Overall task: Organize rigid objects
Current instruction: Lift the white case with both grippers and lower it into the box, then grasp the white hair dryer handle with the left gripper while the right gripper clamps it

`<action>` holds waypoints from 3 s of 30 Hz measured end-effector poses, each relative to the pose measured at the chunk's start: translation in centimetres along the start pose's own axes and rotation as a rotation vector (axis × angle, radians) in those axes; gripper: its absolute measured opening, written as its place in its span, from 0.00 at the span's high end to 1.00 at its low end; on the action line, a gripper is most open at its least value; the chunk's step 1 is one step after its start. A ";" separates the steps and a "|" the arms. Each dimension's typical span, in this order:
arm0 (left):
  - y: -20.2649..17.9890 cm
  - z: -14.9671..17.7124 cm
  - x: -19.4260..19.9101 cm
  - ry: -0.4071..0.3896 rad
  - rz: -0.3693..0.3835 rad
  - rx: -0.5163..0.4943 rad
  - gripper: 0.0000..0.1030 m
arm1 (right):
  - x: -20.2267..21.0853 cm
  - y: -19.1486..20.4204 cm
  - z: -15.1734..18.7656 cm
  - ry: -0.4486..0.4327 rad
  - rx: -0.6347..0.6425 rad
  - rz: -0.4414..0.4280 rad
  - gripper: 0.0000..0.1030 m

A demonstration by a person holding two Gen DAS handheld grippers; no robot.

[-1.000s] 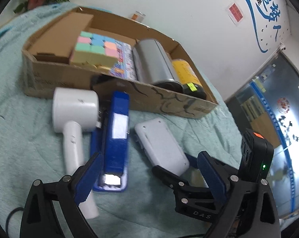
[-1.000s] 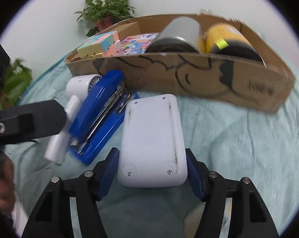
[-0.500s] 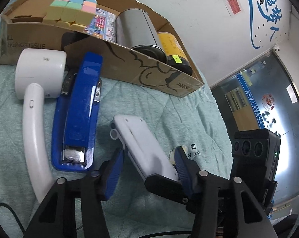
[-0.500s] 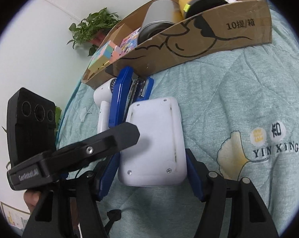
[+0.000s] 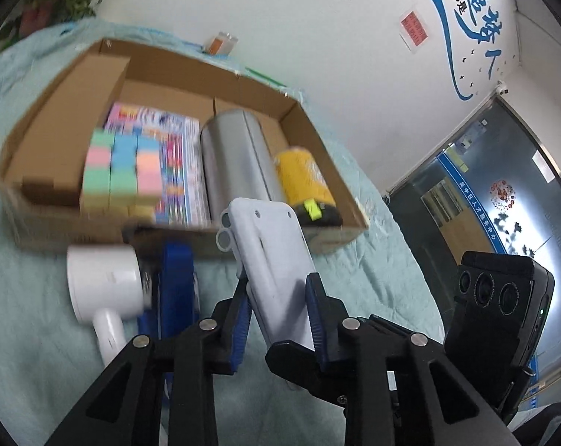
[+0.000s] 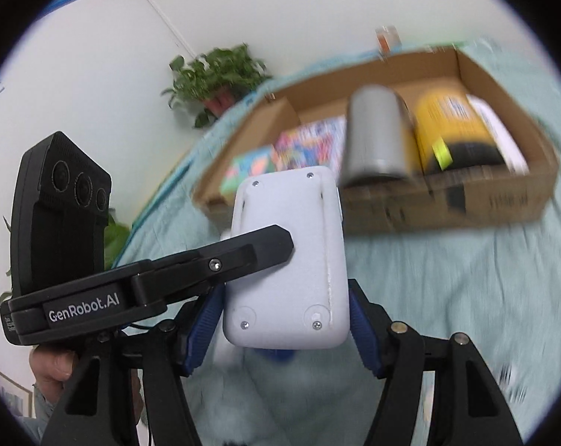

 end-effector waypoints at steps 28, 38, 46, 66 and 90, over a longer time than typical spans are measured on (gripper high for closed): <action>5.5 -11.2 -2.3 0.030 -0.127 -0.016 0.39 | -5.9 -0.5 -5.8 0.024 0.022 0.102 0.34; 6.8 -10.7 -1.1 -0.008 -0.184 -0.078 0.39 | -7.4 -0.7 -5.3 0.050 0.081 0.132 0.92; 6.6 -10.5 -1.2 -0.011 -0.192 -0.116 0.47 | -6.1 0.3 -4.6 0.010 0.145 0.183 0.67; 10.4 3.3 5.1 -0.104 -0.269 0.032 0.02 | -6.2 4.1 6.2 0.110 0.155 0.039 0.08; 12.5 7.9 1.3 0.092 -0.191 0.202 0.73 | -9.7 8.2 9.1 0.244 0.228 -0.021 0.68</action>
Point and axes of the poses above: each gripper's, at about its wrist camera, not at the fingertips, and x roughly against the way its jaws point, y to its left, z to its underside, the point moved 8 cm from there along -x, roughly the way its jaws point, and after that the axes turned 6 degrees about x, right-handed, at the moved point
